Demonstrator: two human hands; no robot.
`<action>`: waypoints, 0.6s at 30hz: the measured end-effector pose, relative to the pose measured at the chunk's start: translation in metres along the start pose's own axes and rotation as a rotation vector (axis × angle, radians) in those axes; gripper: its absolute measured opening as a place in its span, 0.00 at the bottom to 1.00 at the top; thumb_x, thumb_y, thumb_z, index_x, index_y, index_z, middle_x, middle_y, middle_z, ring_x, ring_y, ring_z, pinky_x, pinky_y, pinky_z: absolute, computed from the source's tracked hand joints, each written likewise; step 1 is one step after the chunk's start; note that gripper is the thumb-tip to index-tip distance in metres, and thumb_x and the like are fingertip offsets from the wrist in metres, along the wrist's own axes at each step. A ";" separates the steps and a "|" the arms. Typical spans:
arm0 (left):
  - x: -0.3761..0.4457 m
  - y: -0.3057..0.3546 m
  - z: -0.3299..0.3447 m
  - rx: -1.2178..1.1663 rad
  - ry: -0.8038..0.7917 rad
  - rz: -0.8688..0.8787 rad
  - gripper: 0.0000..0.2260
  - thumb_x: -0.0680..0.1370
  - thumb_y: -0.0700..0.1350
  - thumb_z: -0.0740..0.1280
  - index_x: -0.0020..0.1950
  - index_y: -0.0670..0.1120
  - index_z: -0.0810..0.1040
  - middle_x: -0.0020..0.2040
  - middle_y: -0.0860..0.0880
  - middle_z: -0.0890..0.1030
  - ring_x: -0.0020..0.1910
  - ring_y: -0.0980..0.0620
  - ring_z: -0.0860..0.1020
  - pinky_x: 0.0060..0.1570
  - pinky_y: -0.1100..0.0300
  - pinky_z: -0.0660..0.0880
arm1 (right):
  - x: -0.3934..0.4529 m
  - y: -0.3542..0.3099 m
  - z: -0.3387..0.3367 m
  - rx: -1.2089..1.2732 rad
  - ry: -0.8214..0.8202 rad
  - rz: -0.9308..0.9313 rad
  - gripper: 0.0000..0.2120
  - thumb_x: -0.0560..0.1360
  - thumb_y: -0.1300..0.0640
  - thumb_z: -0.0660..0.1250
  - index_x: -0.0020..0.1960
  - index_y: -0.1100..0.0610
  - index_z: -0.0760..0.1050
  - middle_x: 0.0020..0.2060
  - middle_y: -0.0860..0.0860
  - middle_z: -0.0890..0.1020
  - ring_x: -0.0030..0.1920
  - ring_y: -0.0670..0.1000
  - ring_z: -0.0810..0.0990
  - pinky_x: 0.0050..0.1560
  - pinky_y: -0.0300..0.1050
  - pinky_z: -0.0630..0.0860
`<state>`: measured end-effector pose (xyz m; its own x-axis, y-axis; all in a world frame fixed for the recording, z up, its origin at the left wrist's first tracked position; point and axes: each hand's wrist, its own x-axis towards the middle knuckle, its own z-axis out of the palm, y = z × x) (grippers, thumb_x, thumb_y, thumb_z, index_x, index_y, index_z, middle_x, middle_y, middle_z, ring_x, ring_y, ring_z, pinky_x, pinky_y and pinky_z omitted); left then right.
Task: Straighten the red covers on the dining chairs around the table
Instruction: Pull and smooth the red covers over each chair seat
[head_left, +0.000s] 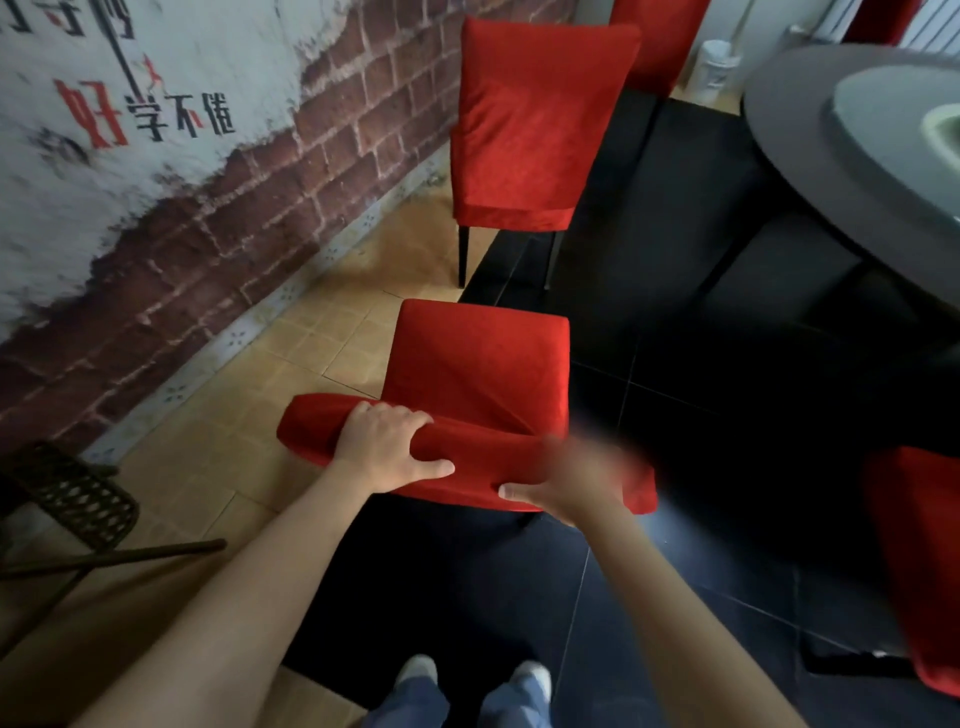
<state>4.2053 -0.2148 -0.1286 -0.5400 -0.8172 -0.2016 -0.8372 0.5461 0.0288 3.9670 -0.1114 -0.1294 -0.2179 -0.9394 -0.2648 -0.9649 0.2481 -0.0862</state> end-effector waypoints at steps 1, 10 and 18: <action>-0.001 -0.002 -0.001 0.005 -0.005 0.020 0.44 0.62 0.80 0.46 0.66 0.55 0.72 0.58 0.55 0.79 0.58 0.52 0.76 0.63 0.52 0.66 | -0.005 -0.003 0.002 0.006 0.002 0.017 0.47 0.51 0.14 0.47 0.56 0.44 0.71 0.44 0.45 0.78 0.50 0.52 0.77 0.57 0.54 0.64; -0.008 -0.011 -0.001 0.043 0.000 0.094 0.44 0.61 0.80 0.45 0.66 0.56 0.73 0.57 0.56 0.80 0.57 0.53 0.76 0.62 0.52 0.67 | -0.034 -0.019 0.007 0.052 -0.017 0.091 0.47 0.52 0.15 0.47 0.57 0.45 0.71 0.49 0.47 0.80 0.53 0.53 0.77 0.59 0.55 0.64; -0.017 -0.022 0.003 0.055 -0.023 0.202 0.44 0.63 0.80 0.44 0.67 0.55 0.71 0.59 0.54 0.79 0.58 0.52 0.75 0.64 0.52 0.66 | -0.061 -0.039 0.015 0.069 -0.003 0.186 0.46 0.52 0.15 0.48 0.57 0.44 0.71 0.49 0.45 0.79 0.52 0.51 0.76 0.59 0.53 0.63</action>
<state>4.2334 -0.2127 -0.1293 -0.6940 -0.6857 -0.2193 -0.7055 0.7085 0.0174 4.0197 -0.0600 -0.1240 -0.3908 -0.8751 -0.2854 -0.8957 0.4330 -0.1014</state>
